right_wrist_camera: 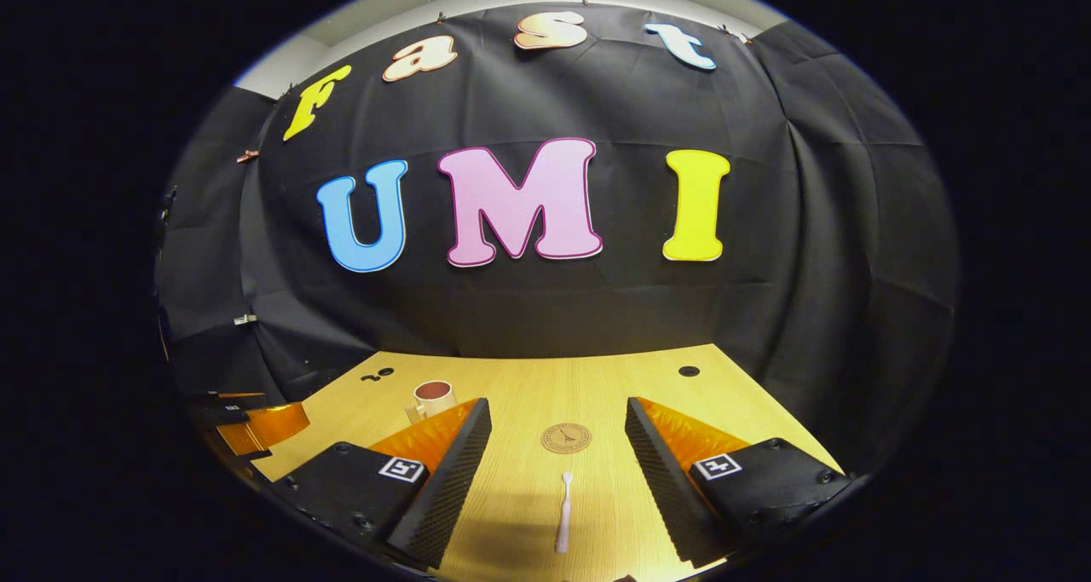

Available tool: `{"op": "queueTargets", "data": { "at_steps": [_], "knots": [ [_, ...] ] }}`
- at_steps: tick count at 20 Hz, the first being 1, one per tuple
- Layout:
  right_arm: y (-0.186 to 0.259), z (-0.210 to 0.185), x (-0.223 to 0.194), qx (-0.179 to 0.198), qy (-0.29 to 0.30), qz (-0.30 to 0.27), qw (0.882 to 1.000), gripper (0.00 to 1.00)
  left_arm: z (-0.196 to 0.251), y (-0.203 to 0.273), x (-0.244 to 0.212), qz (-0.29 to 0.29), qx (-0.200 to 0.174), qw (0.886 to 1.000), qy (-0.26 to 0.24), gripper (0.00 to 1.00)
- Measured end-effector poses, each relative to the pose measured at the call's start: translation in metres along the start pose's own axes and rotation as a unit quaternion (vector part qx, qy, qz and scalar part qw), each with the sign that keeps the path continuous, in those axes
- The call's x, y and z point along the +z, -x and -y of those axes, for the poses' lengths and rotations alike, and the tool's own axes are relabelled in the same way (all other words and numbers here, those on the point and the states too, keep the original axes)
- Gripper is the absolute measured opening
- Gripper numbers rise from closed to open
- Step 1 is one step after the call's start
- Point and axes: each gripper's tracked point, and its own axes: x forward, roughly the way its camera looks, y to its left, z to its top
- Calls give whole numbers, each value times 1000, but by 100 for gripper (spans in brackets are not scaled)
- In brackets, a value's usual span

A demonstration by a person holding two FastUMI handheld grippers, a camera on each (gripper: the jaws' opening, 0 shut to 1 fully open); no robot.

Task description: Put the toothbrush and toothpaste on the desktop into the cup, then pick up the cup and place it on the coaster on the desktop.

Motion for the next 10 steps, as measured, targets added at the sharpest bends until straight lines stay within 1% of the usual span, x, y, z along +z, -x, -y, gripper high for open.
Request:
{"op": "queueTargets", "data": {
  "at_steps": [4,7,10],
  "knots": [
    [-9,2,-6,2,-2,-12,1000,98,-1,-5,-7,-15,3,1000,12,98],
    [-15,5,-15,5,5,-28,1000,98,-6,-13,-9,-21,16,1000,11,97],
    [-22,6,-17,12,-1,-33,999,98,-12,-21,-21,-39,20,999,21,98]
  ]
}}
